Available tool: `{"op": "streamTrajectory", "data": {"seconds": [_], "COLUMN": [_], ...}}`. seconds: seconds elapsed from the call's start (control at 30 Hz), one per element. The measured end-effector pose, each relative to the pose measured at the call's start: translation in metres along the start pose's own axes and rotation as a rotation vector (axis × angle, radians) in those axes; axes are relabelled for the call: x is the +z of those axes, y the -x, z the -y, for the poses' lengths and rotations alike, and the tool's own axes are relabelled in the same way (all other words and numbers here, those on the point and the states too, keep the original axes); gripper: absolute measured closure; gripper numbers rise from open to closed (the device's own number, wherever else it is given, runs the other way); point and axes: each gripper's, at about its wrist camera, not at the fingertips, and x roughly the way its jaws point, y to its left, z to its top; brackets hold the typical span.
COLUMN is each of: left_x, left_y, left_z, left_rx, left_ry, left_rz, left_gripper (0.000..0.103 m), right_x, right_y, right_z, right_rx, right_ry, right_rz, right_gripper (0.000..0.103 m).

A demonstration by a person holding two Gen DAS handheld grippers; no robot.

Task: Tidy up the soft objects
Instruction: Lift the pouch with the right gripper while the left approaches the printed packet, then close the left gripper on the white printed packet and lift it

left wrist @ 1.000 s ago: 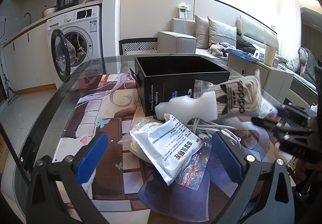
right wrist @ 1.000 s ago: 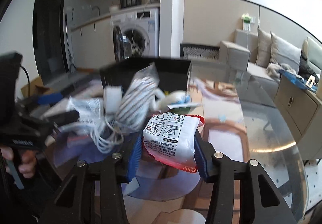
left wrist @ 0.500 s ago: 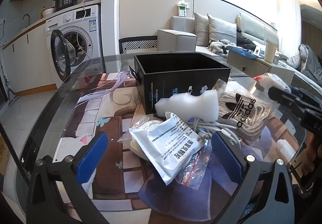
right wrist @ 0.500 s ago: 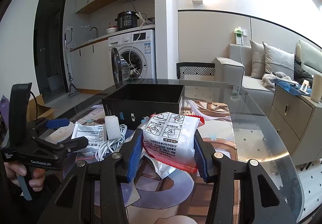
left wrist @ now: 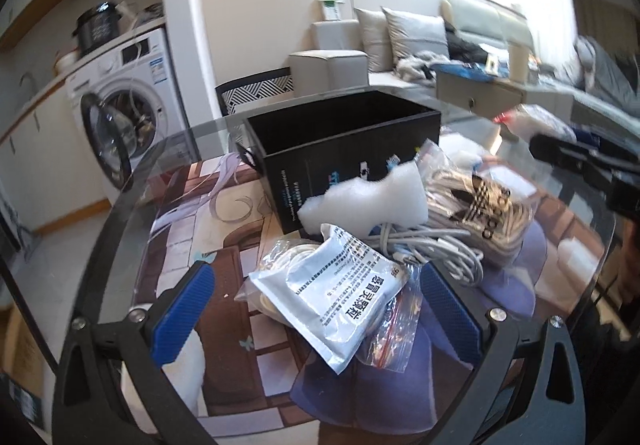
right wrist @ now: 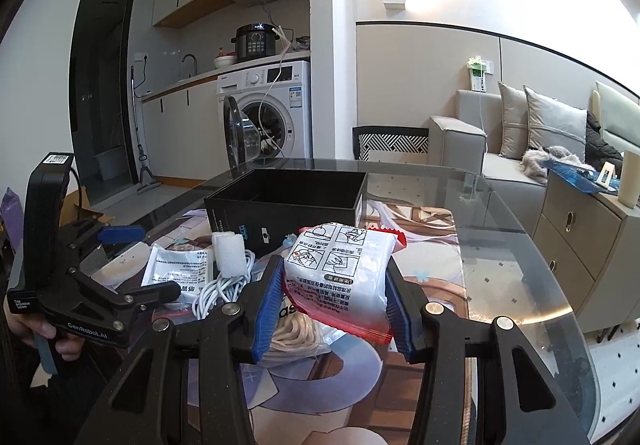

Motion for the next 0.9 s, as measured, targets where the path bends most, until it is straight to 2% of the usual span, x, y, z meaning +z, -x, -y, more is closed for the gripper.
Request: {"op": "streamTrajectory", "data": {"seconds": [0.2,0.27,0.33,0.57,0.6,0.63,0.67,0.73,0.9], "left_x": [0.004,0.005,0.005,0.001,0.001,0.000,0.001,0.003,0.003], "left_y": [-0.007,-0.011,-0.016,-0.013,-0.011,-0.010,-0.010,-0.008,-0.003], "left_z": [0.004,0.004,0.005,0.011,0.011,0.010,0.008,0.002,-0.003], "left_rx": [0.001,0.007,-0.005,-0.023,-0.024,-0.018,-0.003,-0.024,-0.043], "left_ry": [-0.070,-0.076,-0.089,-0.125,-0.126,-0.124,-0.121,-0.092,-0.075], "left_rz": [-0.041,-0.058,-0.083,-0.081,-0.079,-0.076,-0.073,-0.078,-0.074], "left_gripper": [0.001,0.007,0.020,0.035,0.040,0.056,0.059,0.064,0.061], "right_x": [0.000,-0.001,-0.001,0.001,0.001,0.001,0.001,0.001,0.002], "right_y": [-0.004,-0.004,-0.004,-0.007,-0.007,-0.007,-0.006,-0.007,-0.009], "right_z": [-0.004,-0.005,-0.005,-0.004,-0.004,-0.005,-0.006,-0.007,-0.009], "right_rx": [0.016,0.019,0.022,0.025,0.025,0.028,0.028,0.030,0.034], "right_ry": [0.006,0.006,0.006,0.007,0.008,0.008,0.010,0.012,0.018], "right_rz": [-0.015,-0.020,-0.023,-0.027,-0.026,-0.027,-0.027,-0.028,-0.032], "right_gripper": [0.055,0.055,0.055,0.055,0.055,0.055,0.055,0.055,0.055]}}
